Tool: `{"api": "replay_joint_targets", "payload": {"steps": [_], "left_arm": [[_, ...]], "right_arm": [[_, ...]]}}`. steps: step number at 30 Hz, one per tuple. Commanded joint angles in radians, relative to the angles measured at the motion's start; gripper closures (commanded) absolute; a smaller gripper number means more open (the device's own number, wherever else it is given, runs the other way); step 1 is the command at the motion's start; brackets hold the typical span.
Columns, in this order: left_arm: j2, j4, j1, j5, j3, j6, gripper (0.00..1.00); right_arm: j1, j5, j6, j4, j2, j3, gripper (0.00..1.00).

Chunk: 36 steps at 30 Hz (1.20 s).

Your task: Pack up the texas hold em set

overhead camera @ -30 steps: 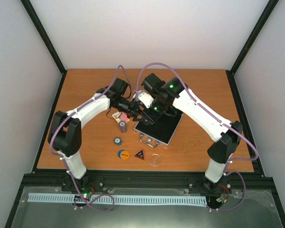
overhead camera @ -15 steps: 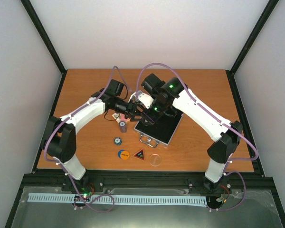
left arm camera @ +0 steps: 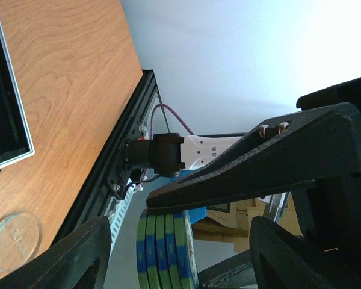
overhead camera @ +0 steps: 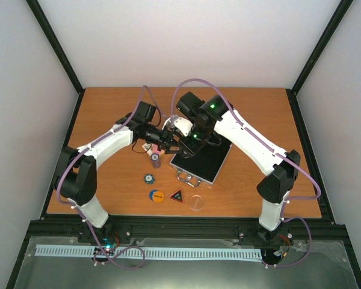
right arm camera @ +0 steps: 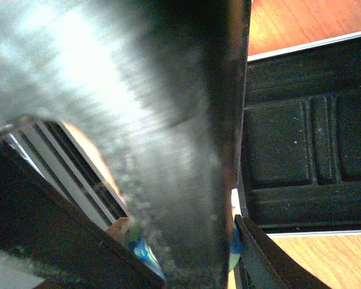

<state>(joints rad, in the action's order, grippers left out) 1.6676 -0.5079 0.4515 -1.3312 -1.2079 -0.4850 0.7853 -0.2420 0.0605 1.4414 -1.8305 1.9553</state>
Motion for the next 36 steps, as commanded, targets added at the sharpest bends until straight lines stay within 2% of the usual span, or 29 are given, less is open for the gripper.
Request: {"api": "replay_joint_targets", "payload": {"steps": [1, 4, 11, 14, 16, 18, 20, 31, 34, 36], "left_arm": [[0.028, -0.136, 0.052, -0.102, -0.034, 0.084, 0.34], [0.054, -0.153, 0.052, -0.102, -0.067, 0.081, 0.32], [0.051, -0.169, 0.052, -0.104, -0.09, 0.078, 0.14], [0.046, -0.157, 0.052, -0.1, -0.075, 0.071, 0.13], [0.056, -0.147, 0.052, -0.103, -0.069, 0.063, 0.17], [0.069, -0.146, 0.053, -0.107, -0.072, 0.061, 0.29], [0.076, -0.144, 0.057, -0.116, -0.08, 0.064, 0.34], [0.071, -0.189, 0.105, -0.14, -0.099, 0.13, 0.43], [0.086, -0.219, 0.103, -0.132, -0.141, 0.142, 0.2], [0.092, -0.235, 0.094, -0.125, -0.166, 0.145, 0.12]], "right_arm": [[-0.1, 0.186, -0.06, -0.25, -0.01, 0.092, 0.97], [-0.1, 0.168, -0.06, -0.25, -0.01, 0.091, 0.97], [-0.099, 0.168, -0.06, -0.269, -0.021, 0.096, 0.97], [-0.1, 0.176, -0.059, -0.278, -0.022, 0.1, 0.97], [-0.1, 0.177, -0.058, -0.279, -0.025, 0.106, 0.97], [-0.099, 0.18, -0.057, -0.279, -0.028, 0.113, 0.97], [-0.1, 0.184, -0.056, -0.277, -0.031, 0.115, 0.97], [-0.1, 0.195, -0.054, -0.276, -0.034, 0.125, 0.97], [-0.1, 0.186, -0.059, -0.266, -0.033, 0.118, 0.97], [-0.1, 0.186, -0.059, -0.264, -0.026, 0.113, 0.97]]}}
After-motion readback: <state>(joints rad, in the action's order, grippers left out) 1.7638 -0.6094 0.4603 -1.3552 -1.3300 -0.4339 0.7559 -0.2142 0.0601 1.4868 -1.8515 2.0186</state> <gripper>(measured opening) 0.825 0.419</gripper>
